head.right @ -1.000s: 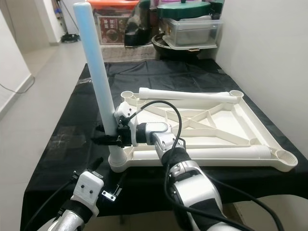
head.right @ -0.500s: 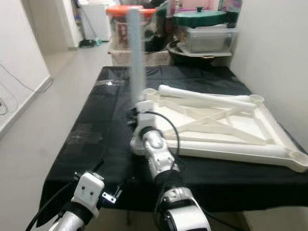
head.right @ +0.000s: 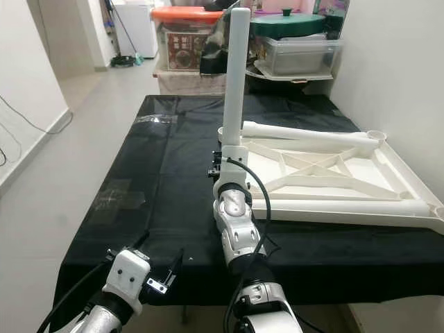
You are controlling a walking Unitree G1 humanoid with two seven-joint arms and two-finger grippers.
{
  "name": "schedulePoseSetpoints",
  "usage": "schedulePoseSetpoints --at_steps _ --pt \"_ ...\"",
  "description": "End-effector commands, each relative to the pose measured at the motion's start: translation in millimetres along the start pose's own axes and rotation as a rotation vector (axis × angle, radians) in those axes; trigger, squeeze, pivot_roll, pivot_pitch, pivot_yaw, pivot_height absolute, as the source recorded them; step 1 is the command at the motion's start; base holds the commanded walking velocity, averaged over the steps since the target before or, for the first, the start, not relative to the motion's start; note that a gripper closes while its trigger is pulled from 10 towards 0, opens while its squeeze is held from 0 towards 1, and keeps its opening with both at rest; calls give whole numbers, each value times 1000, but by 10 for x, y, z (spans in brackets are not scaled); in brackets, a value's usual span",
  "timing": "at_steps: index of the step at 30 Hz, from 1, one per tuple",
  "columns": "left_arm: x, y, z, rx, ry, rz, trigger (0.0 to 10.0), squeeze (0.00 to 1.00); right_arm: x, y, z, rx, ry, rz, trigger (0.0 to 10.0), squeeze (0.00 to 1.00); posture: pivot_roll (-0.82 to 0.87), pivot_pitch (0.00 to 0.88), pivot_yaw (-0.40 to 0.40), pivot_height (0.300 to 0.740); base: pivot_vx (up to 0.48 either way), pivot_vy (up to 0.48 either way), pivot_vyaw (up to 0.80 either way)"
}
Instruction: Building children table
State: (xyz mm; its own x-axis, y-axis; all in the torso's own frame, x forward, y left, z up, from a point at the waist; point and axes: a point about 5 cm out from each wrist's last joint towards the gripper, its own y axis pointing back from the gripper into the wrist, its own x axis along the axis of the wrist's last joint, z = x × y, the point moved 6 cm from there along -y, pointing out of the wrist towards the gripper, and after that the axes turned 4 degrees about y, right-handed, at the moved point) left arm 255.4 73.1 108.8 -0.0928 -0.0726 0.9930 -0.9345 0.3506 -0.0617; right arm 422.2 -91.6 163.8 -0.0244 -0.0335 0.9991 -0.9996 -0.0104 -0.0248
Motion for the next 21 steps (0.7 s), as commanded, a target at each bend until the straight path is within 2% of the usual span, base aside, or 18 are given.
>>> schedulePoseSetpoints --at_steps 1,2,3,4,5,6,8,9,10,11,14,15,16,17,19,21 --pt "-46 8 0 -4 0 -13 10000 0 -49 94 -368 74 -133 -1 10000 800 2 0 -5 740 0 0 0" --pt "-42 4 -2 -4 0 -12 10000 0 16 61 -428 162 -156 37 10000 0 -1 0 -4 740 0 0 0" --pt "-42 4 -2 -4 0 -12 10000 0 16 61 -428 162 -156 37 10000 0 -1 0 -4 740 0 0 0" --pt "-40 2 -3 -4 1 -11 10000 0 49 43 -467 227 -176 52 10000 0 -1 0 -4 740 0 0 0" --pt "-39 -1 -5 -4 1 -11 10000 0 70 40 -557 346 -194 56 10000 0 -2 0 -5 740 0 0 0" --pt "-39 -1 -5 -4 1 -11 10000 0 70 40 -557 346 -194 56 10000 0 -2 0 -5 740 0 0 0" --pt "-36 -3 -8 -3 1 -10 10000 0 78 102 -719 606 -214 36 10000 0 0 0 -5 740 0 0 0" --pt "-33 -3 -11 -2 0 -10 10000 0 71 194 -797 790 -224 5 10000 0 2 0 -5 740 0 0 0" --pt "-33 -3 -11 -2 0 -10 10000 0 71 194 -797 790 -224 5 10000 0 2 0 -5 740 0 0 0" --pt "-30 -4 -10 -2 0 -9 10000 0 65 283 -835 931 -215 -22 10000 0 2 0 -5 740 0 0 0" --pt "-29 -5 -9 -3 -1 -9 10000 0 64 324 -846 989 -210 -32 10000 0 2 0 -5 740 0 0 0" --pt "-27 -5 -8 -3 -1 -9 10000 0 60 411 -888 1101 -178 -53 10000 0 5 0 -3 740 0 0 0" --pt "-27 -5 -8 -3 -1 -9 10000 0 60 411 -888 1101 -178 -53 10000 0 5 0 -3 740 0 0 0" --pt "-25 -5 -7 -4 -1 -9 10000 0 54 473 -909 1180 -156 -67 10000 0 5 0 -3 740 0 0 0" --pt "-18 -5 -2 -5 -4 -8 10000 0 23 605 -1007 1367 -46 -104 10000 0 18 0 -7 740 0 0 0" --pt "-10 -3 0 -4 -6 -7 10000 0 -6 703 -1074 1497 31 -134 10000 0 18 0 -7 740 0 0 0"
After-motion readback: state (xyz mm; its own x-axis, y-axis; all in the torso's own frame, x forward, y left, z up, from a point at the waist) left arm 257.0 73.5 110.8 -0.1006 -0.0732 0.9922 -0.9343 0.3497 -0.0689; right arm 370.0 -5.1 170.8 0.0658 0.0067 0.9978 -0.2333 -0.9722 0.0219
